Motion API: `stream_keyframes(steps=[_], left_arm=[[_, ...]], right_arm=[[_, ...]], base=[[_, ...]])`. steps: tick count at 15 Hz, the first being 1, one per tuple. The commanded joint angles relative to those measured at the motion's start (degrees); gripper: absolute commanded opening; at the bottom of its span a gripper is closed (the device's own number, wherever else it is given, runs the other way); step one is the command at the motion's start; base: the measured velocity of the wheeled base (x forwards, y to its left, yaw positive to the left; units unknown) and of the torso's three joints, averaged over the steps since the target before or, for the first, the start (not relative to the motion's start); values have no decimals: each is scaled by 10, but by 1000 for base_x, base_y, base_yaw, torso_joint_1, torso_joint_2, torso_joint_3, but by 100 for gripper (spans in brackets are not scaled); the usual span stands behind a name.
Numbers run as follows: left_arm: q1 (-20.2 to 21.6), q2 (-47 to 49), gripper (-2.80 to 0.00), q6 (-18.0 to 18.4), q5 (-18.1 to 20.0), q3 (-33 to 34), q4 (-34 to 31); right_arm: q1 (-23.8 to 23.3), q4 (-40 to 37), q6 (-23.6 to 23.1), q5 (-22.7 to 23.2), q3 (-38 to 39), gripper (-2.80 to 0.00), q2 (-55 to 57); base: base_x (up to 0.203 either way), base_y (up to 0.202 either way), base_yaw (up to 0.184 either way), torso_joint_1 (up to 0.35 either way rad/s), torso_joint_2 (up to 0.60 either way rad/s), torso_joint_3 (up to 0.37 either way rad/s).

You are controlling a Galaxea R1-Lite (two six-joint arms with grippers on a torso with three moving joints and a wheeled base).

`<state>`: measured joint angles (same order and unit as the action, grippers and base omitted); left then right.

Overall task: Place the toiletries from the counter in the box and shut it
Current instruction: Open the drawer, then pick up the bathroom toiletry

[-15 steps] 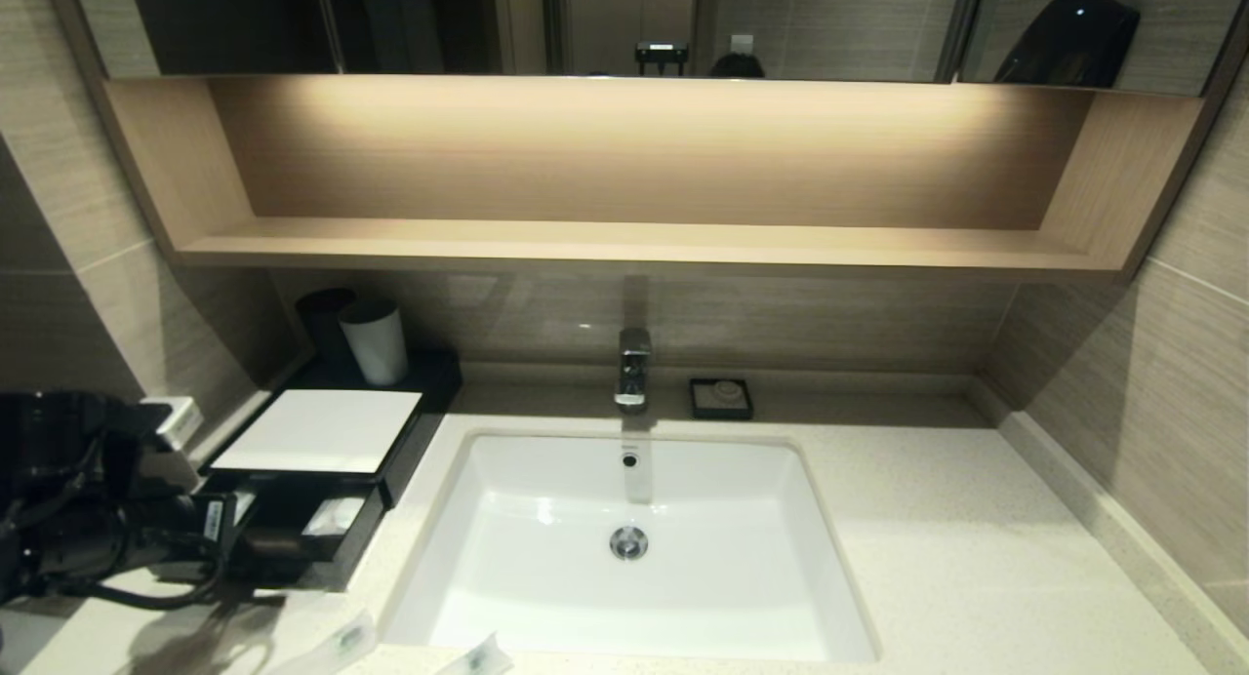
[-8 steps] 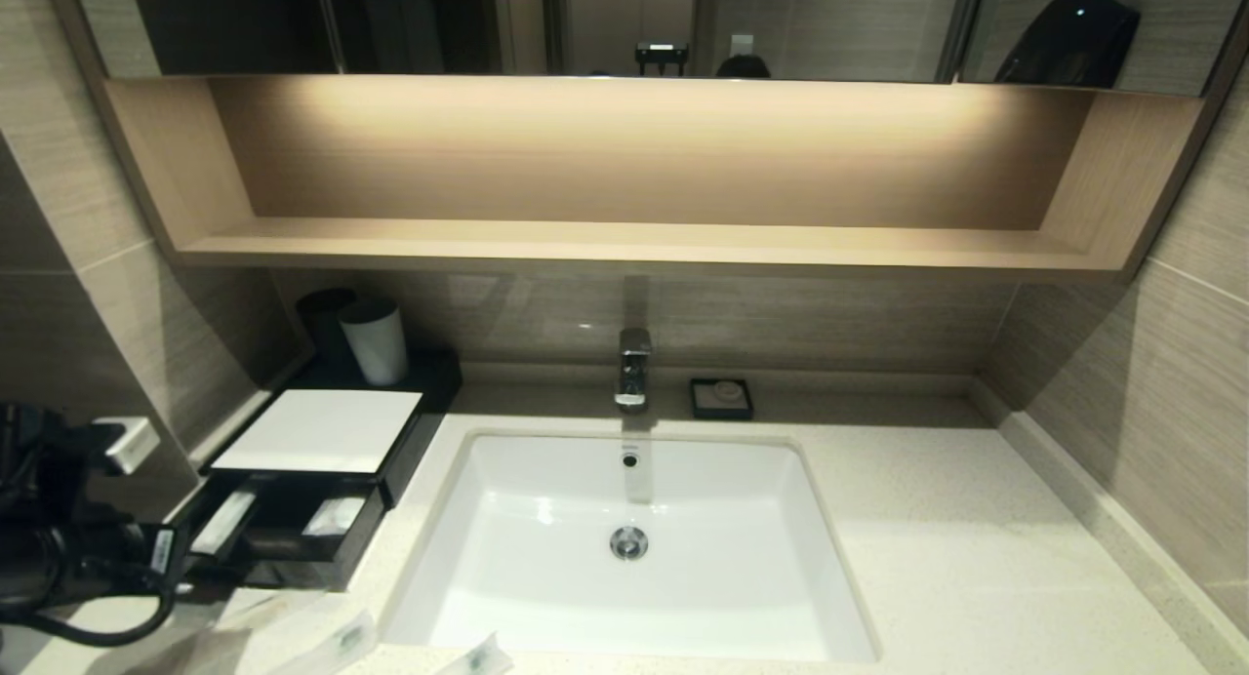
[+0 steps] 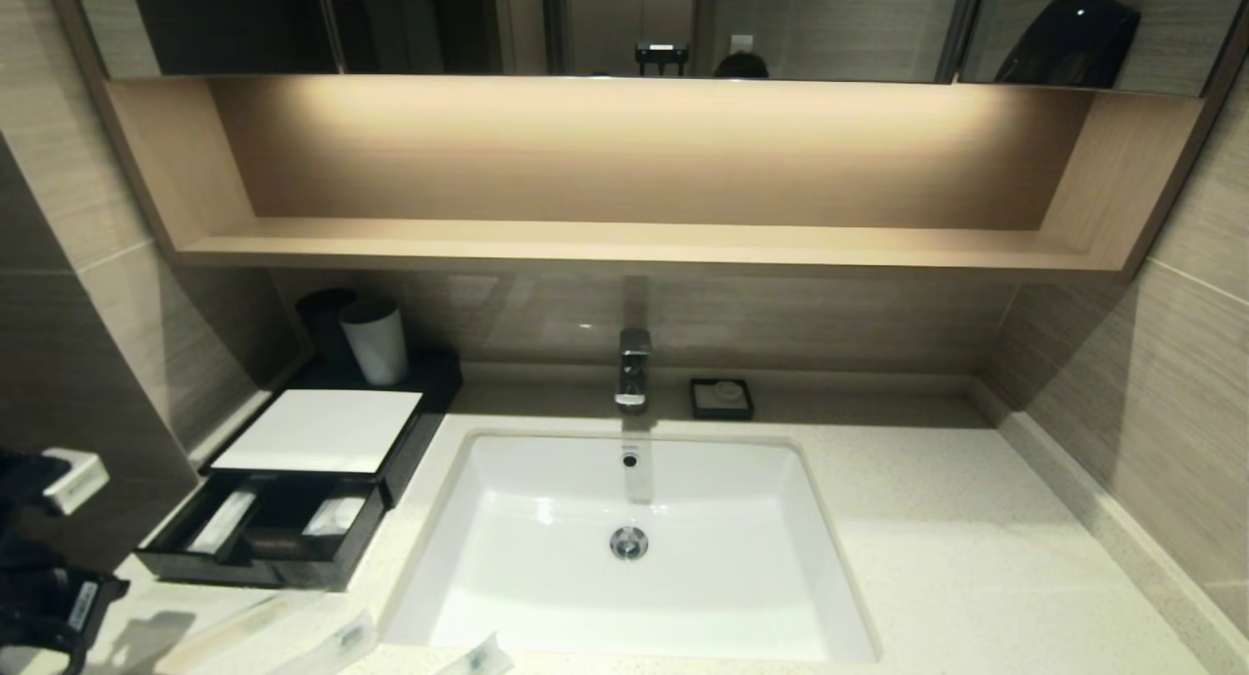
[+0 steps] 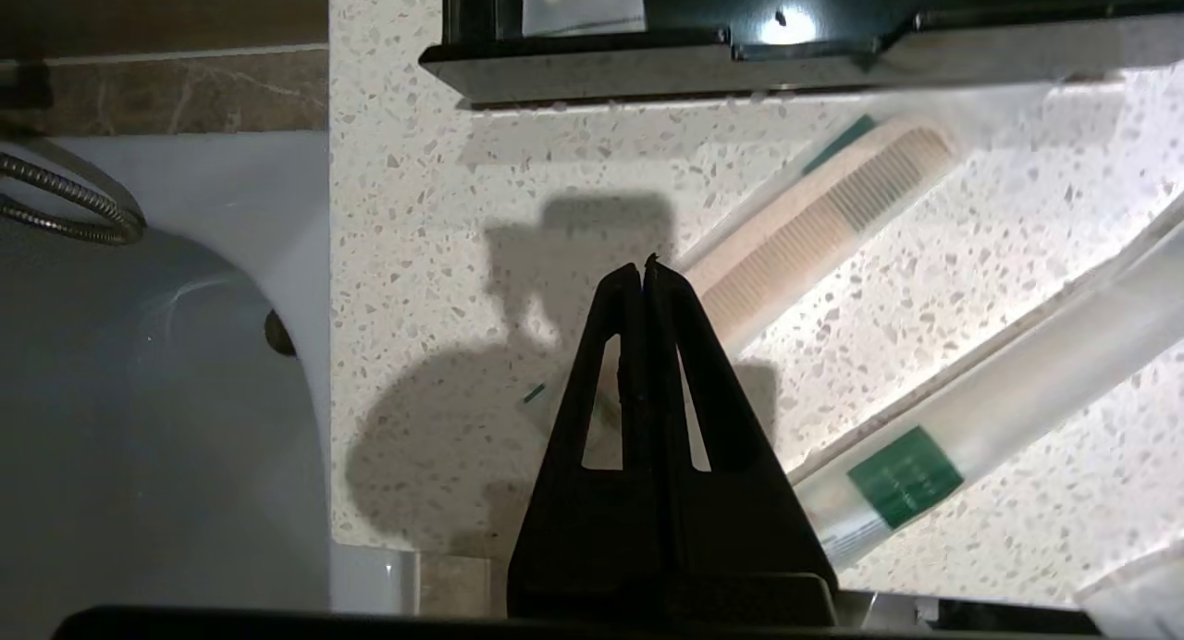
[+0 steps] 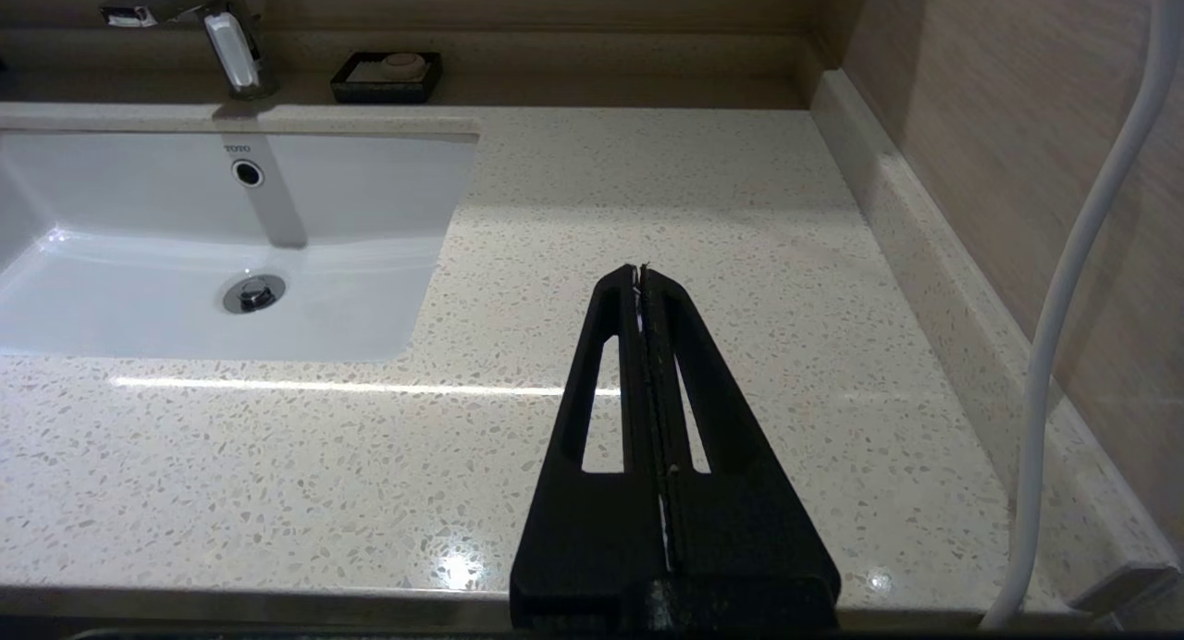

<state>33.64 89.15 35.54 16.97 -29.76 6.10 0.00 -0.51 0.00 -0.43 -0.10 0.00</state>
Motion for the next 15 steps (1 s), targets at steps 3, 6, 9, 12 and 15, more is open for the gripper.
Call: stream_keyframes(steps=[3,6,9,12,15], left_arm=[[61,21,-280,108,31,1,-30],[62,34,-280,128,50,3,-47],[64,57,-280,166,52,9,-57],[71,81,-280,198,50,9,-57],[76,102,-280,222,48,5,-57]], right_arm=[[0,0,0,0,0,-280,0],[0,0,0,0,0,-280,0],[0,0,0,0,0,-280,0],[0,0,0,0,0,-280,0],[0,0,0,0,0,-280,0]], base=[[0,0,0,0,0,0],[0,0,0,0,0,0],[0,0,0,0,0,0],[0,0,0,0,0,0],[0,0,0,0,0,0]])
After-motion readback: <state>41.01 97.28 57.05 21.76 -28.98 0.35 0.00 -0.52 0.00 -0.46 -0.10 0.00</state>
